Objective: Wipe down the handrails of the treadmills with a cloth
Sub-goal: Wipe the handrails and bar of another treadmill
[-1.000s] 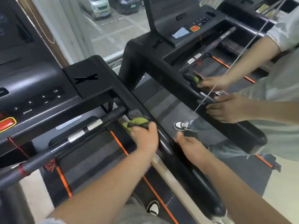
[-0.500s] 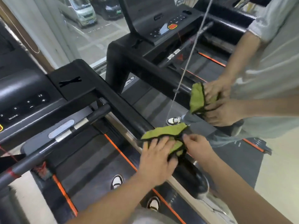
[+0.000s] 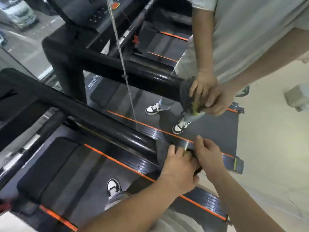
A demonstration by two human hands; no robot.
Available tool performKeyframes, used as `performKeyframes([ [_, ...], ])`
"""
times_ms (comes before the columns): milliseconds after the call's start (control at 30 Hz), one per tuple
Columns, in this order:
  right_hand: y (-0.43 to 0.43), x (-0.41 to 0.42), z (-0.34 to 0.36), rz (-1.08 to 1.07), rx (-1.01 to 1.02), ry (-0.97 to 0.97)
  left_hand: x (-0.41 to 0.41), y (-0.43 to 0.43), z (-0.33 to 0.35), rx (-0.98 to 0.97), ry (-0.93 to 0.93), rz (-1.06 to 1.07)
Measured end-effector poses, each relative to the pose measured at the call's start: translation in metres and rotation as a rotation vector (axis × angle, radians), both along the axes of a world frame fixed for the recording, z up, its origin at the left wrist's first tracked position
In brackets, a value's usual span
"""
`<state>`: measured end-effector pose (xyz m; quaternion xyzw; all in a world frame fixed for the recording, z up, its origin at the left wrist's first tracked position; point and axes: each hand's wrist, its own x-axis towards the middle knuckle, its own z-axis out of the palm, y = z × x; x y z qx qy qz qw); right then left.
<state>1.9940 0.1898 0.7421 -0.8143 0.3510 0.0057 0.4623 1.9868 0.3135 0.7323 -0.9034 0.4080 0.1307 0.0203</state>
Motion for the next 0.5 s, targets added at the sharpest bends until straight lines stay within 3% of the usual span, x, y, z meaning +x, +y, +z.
performKeyframes([
  [67,-0.009,-0.005,0.001,-0.043,0.022,0.000,-0.003,0.001,-0.014,0.177,-0.071,-0.197],
  [100,-0.011,-0.005,0.001,-0.049,0.048,0.006,0.000,0.010,-0.019,0.157,-0.094,-0.250],
  [267,0.015,0.007,0.003,0.025,0.147,0.054,0.042,0.087,-0.012,-0.231,-0.125,-0.361],
  [367,0.030,0.013,0.006,0.046,0.180,0.000,0.077,0.158,-0.008,-0.429,-0.120,-0.097],
  [500,0.034,0.017,0.011,0.045,0.191,-0.016,0.117,0.222,-0.006,-0.538,-0.127,0.406],
])
